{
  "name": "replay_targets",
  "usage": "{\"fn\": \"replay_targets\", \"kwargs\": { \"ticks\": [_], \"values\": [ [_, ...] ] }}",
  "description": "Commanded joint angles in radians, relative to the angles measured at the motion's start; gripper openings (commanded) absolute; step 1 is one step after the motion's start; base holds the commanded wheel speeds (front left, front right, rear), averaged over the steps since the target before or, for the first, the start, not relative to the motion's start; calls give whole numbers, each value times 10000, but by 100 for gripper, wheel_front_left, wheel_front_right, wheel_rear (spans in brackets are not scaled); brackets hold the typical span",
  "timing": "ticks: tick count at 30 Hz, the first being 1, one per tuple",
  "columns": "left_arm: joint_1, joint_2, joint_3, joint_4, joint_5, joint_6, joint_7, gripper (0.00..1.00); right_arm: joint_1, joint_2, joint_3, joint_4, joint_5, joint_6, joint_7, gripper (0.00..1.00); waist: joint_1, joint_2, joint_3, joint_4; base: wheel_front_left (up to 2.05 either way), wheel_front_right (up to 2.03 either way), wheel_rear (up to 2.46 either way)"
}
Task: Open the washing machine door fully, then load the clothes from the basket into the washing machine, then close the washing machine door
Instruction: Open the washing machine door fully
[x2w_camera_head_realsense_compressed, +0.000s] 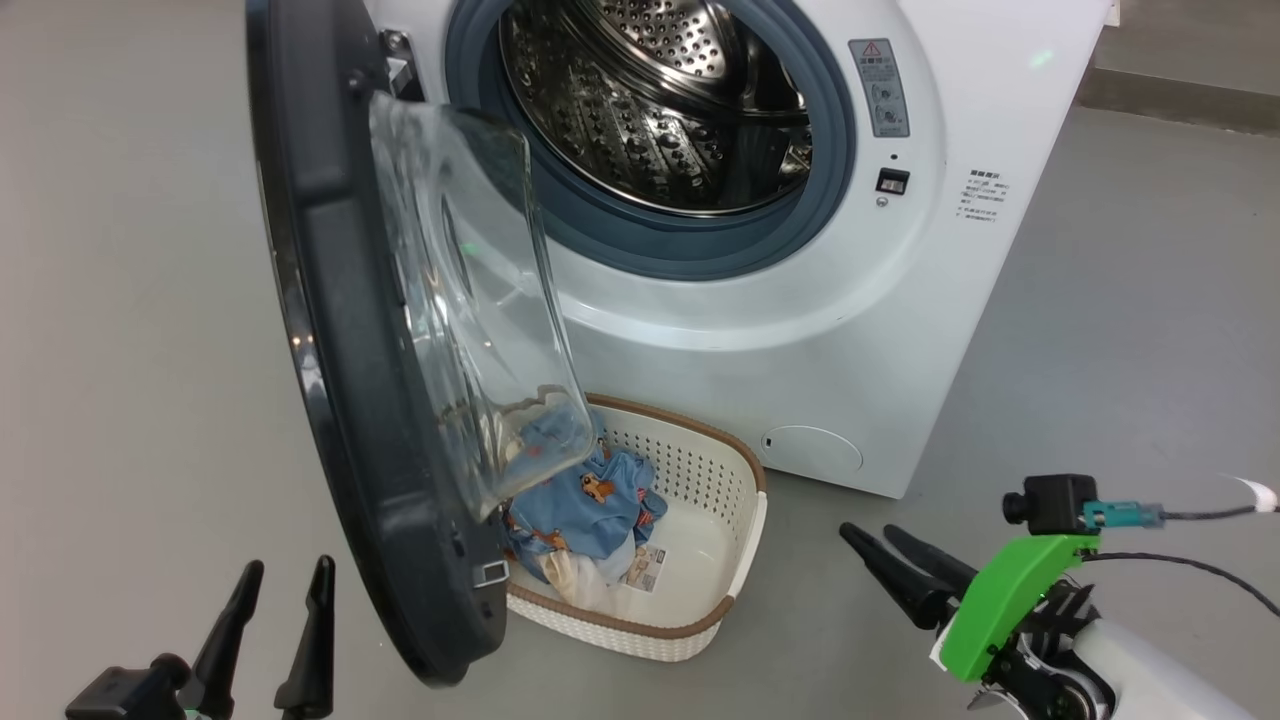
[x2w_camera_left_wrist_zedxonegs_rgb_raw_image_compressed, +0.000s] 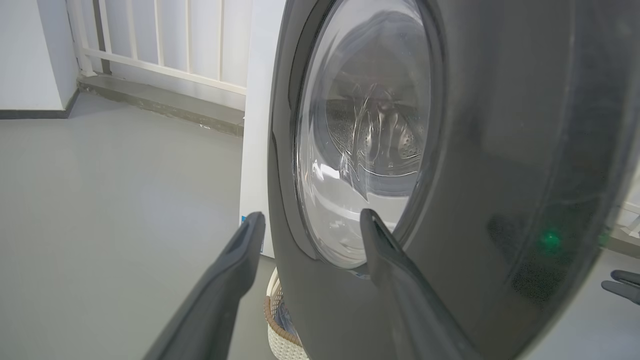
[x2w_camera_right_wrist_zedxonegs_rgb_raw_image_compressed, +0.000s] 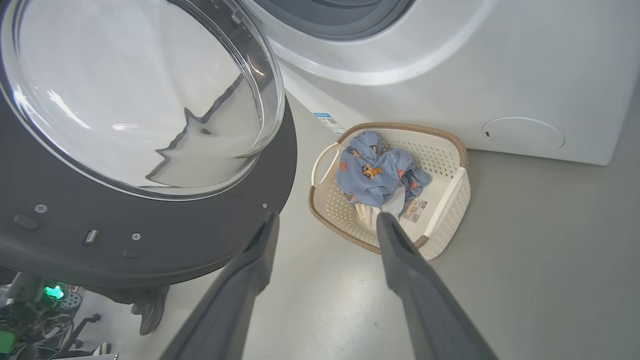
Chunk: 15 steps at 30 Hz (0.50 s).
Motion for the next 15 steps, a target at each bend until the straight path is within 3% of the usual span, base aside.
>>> {"fn": "replay_targets", "kwargs": {
  "ticks": [1,6,10,14,15],
  "values": [
    [-179,170,394,-203,126,-29,-80,100,51,-183,262,-103,-374,16,-747,100,0,0,13,-15,0,0,0],
    [-182,169,435,-197,125,-29,-80,100,-38,-347,1011,-152,-1263,16,-2561,100,0,0,20,-59,0,0,0],
    [-178,162,447,-193,116,-29,-80,100,-106,-398,1350,-37,-2074,16,-3093,100,0,0,14,-71,0,0,0],
    [-203,164,486,-212,108,-29,-80,100,-26,-257,508,-332,-2965,16,-3125,100,0,0,49,-88,0,0,0],
    [-223,156,503,-221,109,-29,-80,100,304,-94,-251,-621,-3728,16,-3127,100,0,0,56,-79,0,0,0]
  ]
}}
